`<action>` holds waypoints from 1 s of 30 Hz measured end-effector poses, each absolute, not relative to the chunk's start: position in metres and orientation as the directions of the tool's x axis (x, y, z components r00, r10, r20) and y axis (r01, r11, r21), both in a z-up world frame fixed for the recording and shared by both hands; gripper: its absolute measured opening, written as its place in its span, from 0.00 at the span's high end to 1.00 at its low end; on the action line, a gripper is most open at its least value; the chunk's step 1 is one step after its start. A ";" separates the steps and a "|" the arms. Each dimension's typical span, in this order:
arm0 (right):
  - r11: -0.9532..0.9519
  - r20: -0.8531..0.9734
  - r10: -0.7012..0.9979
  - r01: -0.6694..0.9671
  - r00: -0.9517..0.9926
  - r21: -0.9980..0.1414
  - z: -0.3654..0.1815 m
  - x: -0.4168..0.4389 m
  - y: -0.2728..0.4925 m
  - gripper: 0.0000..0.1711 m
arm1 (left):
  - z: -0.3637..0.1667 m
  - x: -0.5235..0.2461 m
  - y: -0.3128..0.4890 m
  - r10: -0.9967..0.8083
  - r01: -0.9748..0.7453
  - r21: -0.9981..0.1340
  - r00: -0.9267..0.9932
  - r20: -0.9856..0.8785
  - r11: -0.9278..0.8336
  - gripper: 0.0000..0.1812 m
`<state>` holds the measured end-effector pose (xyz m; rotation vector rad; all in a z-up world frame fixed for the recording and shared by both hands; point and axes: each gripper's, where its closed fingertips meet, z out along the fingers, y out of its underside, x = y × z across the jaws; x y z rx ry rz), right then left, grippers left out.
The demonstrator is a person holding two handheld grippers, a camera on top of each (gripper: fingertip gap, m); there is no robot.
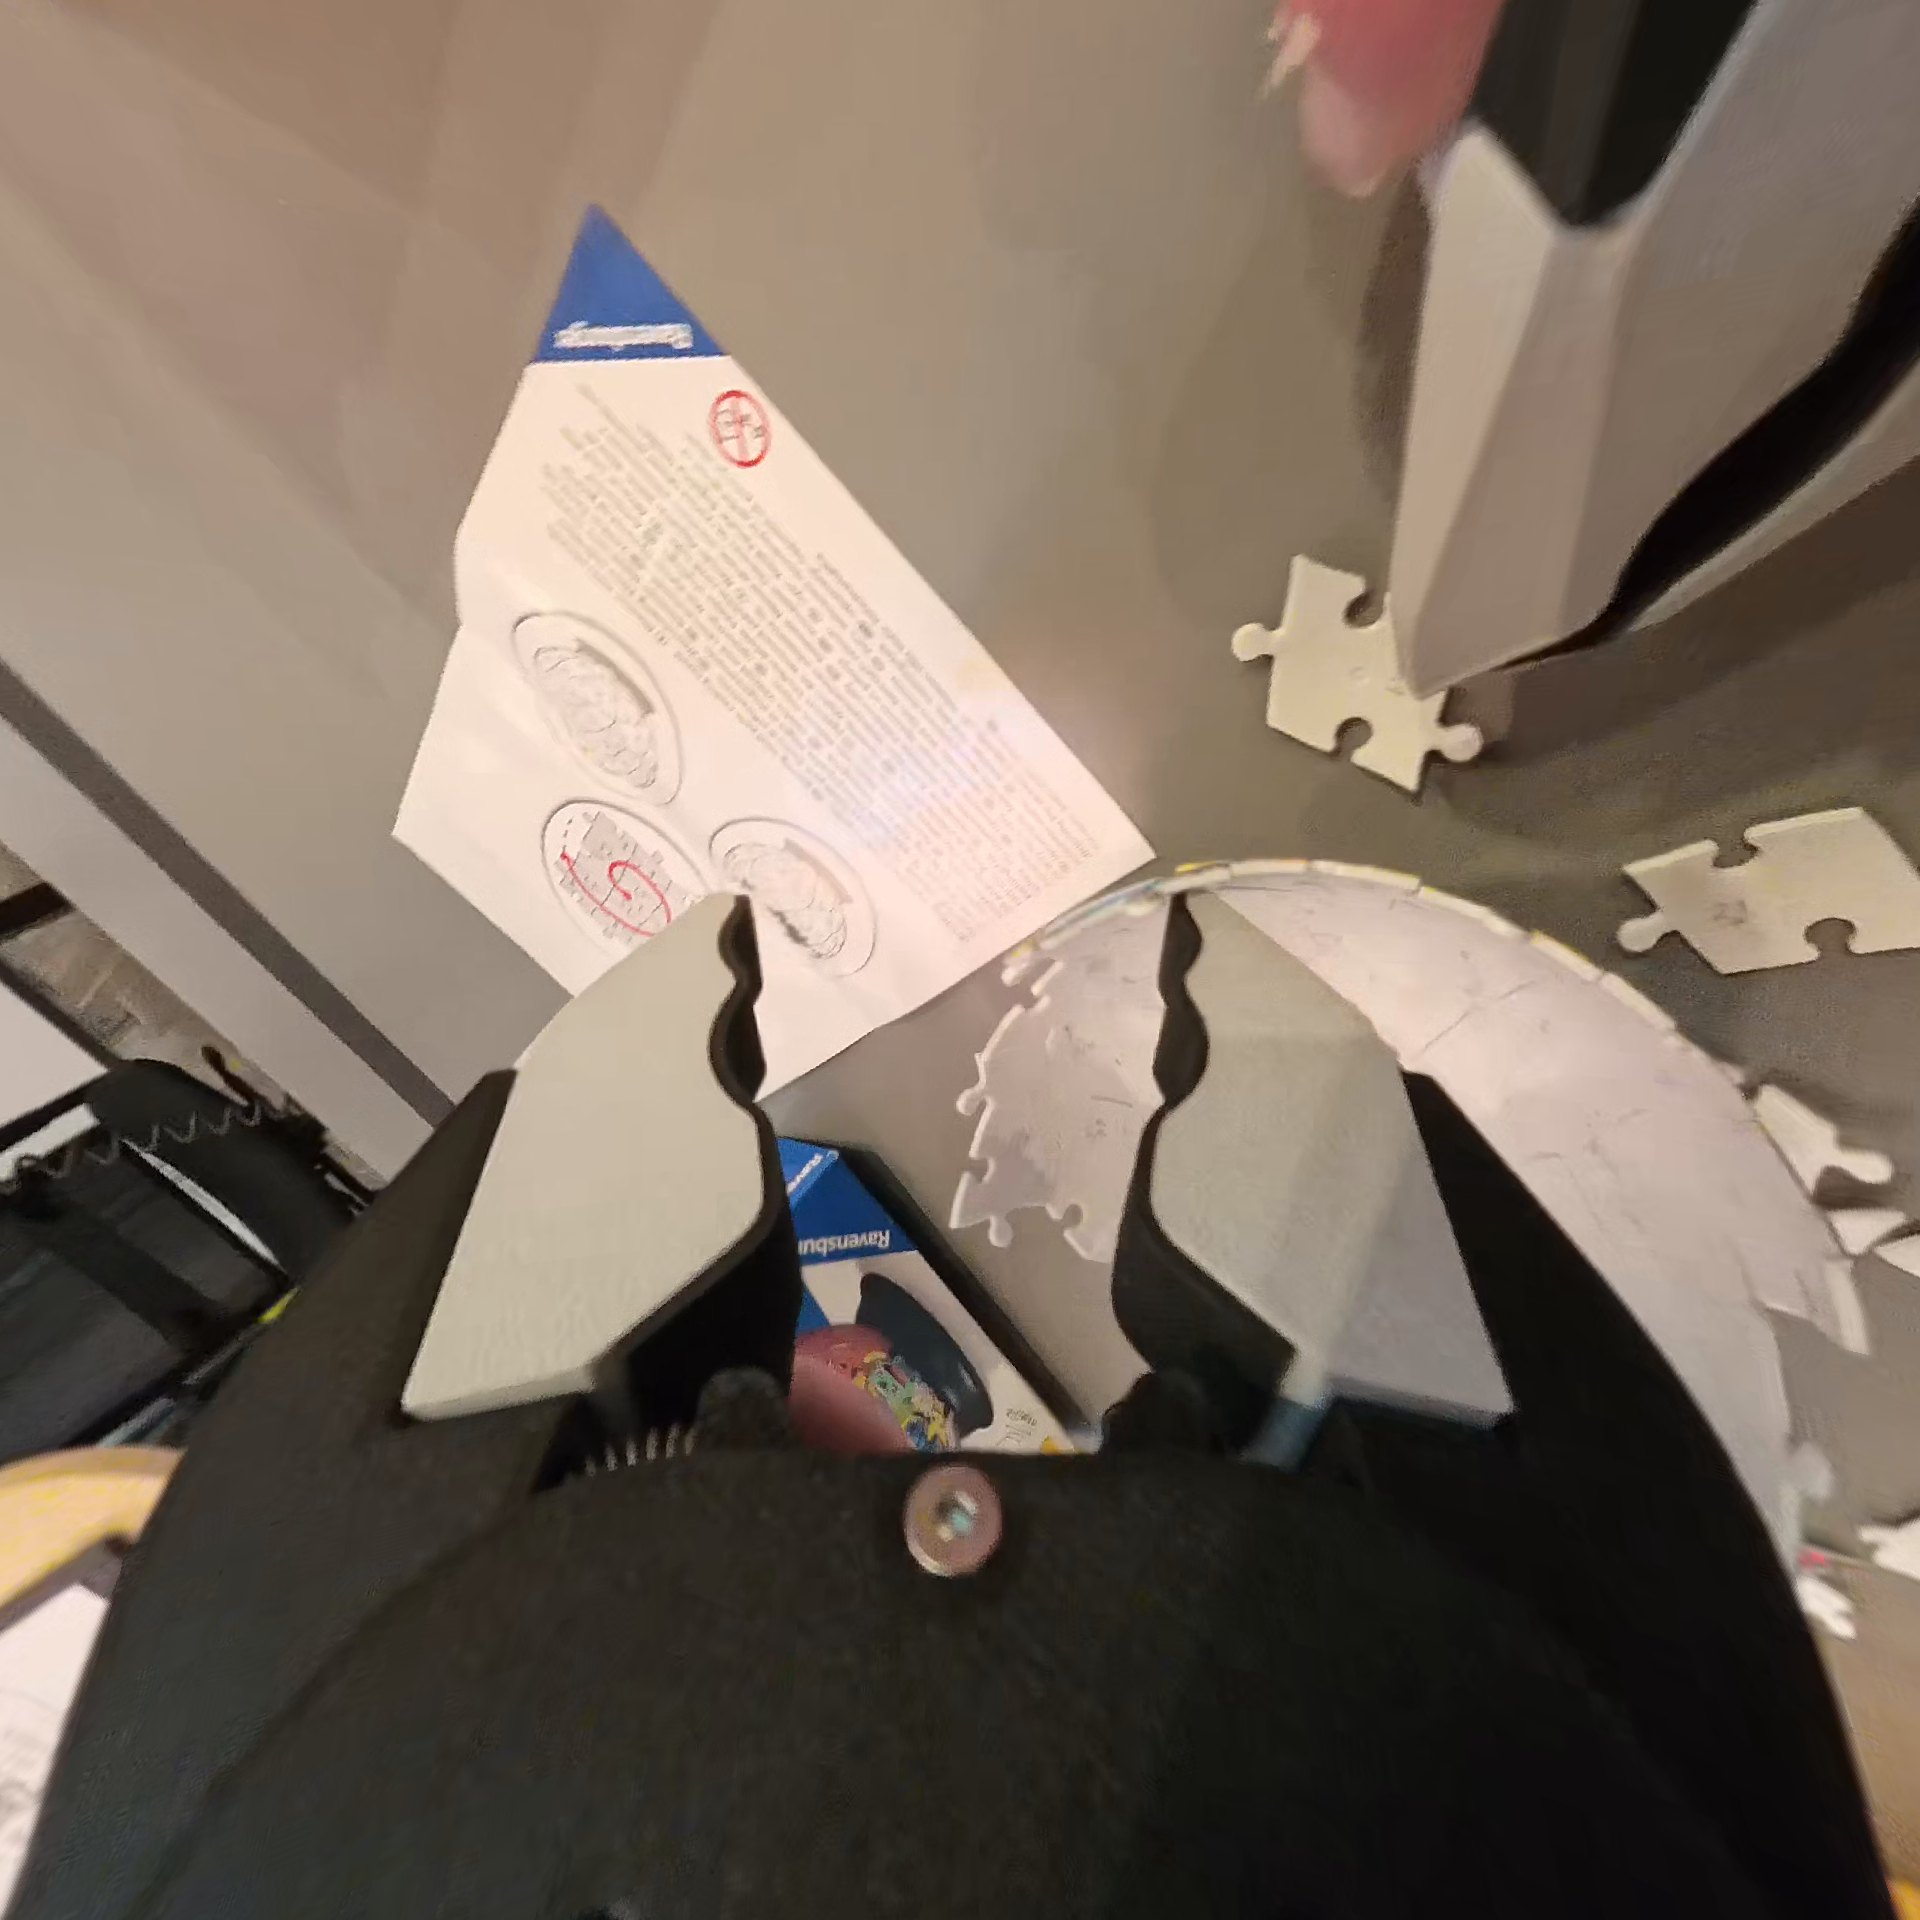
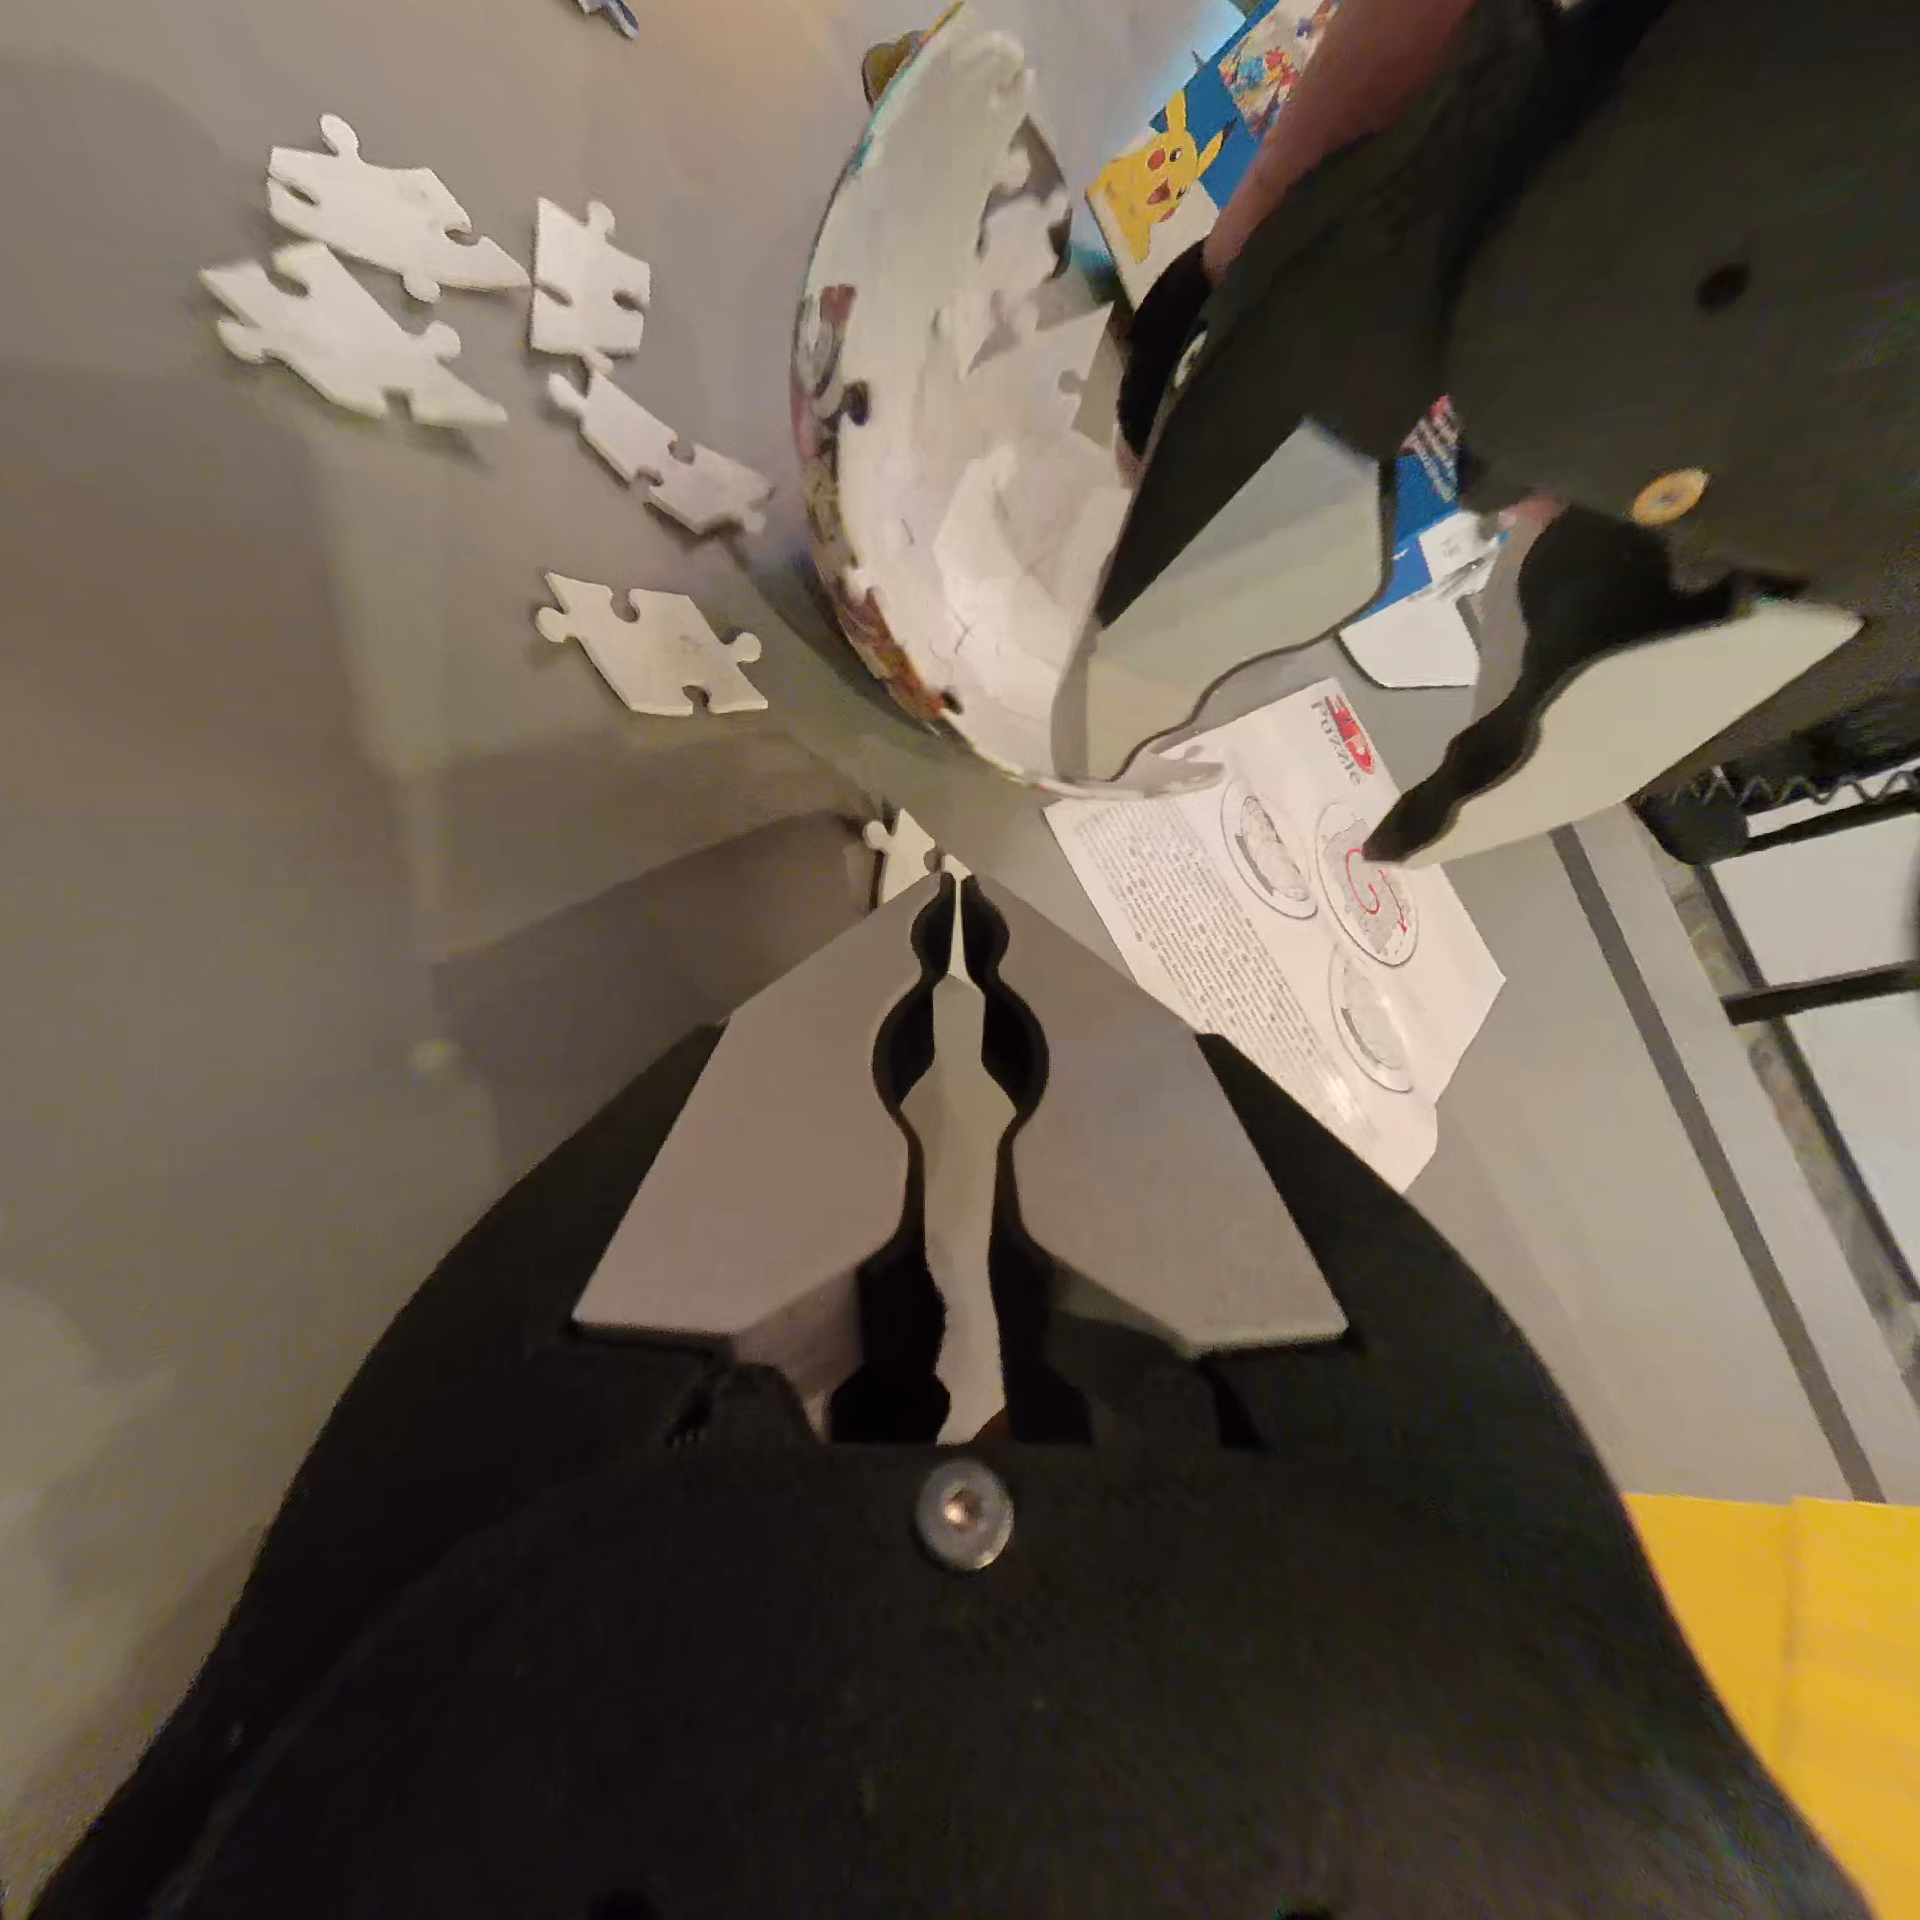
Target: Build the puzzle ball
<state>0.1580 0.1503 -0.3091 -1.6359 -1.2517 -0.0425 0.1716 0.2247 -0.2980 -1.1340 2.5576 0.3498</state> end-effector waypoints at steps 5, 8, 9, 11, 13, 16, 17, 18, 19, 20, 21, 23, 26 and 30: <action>0.076 0.536 0.695 0.692 0.480 -0.718 -0.293 0.162 0.153 0.97 | -0.268 0.165 0.238 -0.739 -0.818 -0.031 -0.502 -0.448 0.575 0.60; 0.089 0.524 0.702 0.671 0.482 -0.736 -0.279 0.163 0.157 0.96 | -0.247 0.159 0.238 -0.791 -0.849 -0.147 -0.392 -0.469 0.508 0.60; 0.097 0.527 0.701 0.668 0.480 -0.738 -0.274 0.163 0.160 0.96 | -0.239 0.156 0.240 -0.797 -0.857 -0.172 -0.355 -0.488 0.486 0.60; 0.095 0.512 0.713 0.657 0.479 -0.748 -0.265 0.163 0.165 0.97 | -0.226 0.143 0.247 -0.808 -0.877 -0.209 -0.275 -0.521 0.433 0.60; 0.081 0.497 0.727 0.661 0.473 -0.746 -0.262 0.166 0.171 0.97 | -0.213 0.123 0.254 -0.833 -0.899 -0.283 -0.142 -0.534 0.334 0.60; 0.058 0.458 0.748 0.641 0.480 -0.766 -0.255 0.167 0.174 0.96 | -0.207 0.082 0.254 -0.875 -0.896 -0.419 0.082 -0.478 0.145 0.61; 0.052 0.422 0.768 0.610 0.482 -0.790 -0.251 0.162 0.172 0.96 | -0.210 0.066 0.252 -0.888 -0.886 -0.459 0.154 -0.433 0.070 0.61; 0.047 0.395 0.784 0.587 0.480 -0.808 -0.248 0.157 0.170 0.96 | -0.217 0.051 0.248 -0.899 -0.870 -0.493 0.226 -0.375 -0.013 0.61; 0.044 0.383 0.794 0.584 0.471 -0.811 -0.249 0.152 0.168 0.96 | -0.226 0.037 0.244 -0.900 -0.847 -0.524 0.297 -0.319 -0.094 0.61; 0.045 0.379 0.807 0.592 0.452 -0.804 -0.253 0.146 0.167 0.96 | -0.237 0.025 0.237 -0.902 -0.828 -0.539 0.341 -0.265 -0.155 0.62; 0.048 0.376 0.819 0.601 0.433 -0.798 -0.257 0.141 0.164 0.97 | -0.249 0.012 0.230 -0.899 -0.820 -0.534 0.373 -0.228 -0.205 0.62; 0.043 0.370 0.831 0.616 0.414 -0.787 -0.267 0.133 0.163 0.97 | -0.269 -0.006 0.221 -0.876 -0.785 -0.540 0.453 -0.165 -0.304 0.62; 0.034 0.355 0.842 0.615 0.407 -0.788 -0.274 0.126 0.161 0.97 | -0.287 -0.004 0.191 -0.852 -0.668 -0.585 0.517 0.080 -0.460 0.62; 0.023 0.340 0.848 0.612 0.407 -0.790 -0.281 0.119 0.159 0.98 | -0.295 0.010 0.165 -0.792 -0.544 -0.587 0.507 0.339 -0.600 0.65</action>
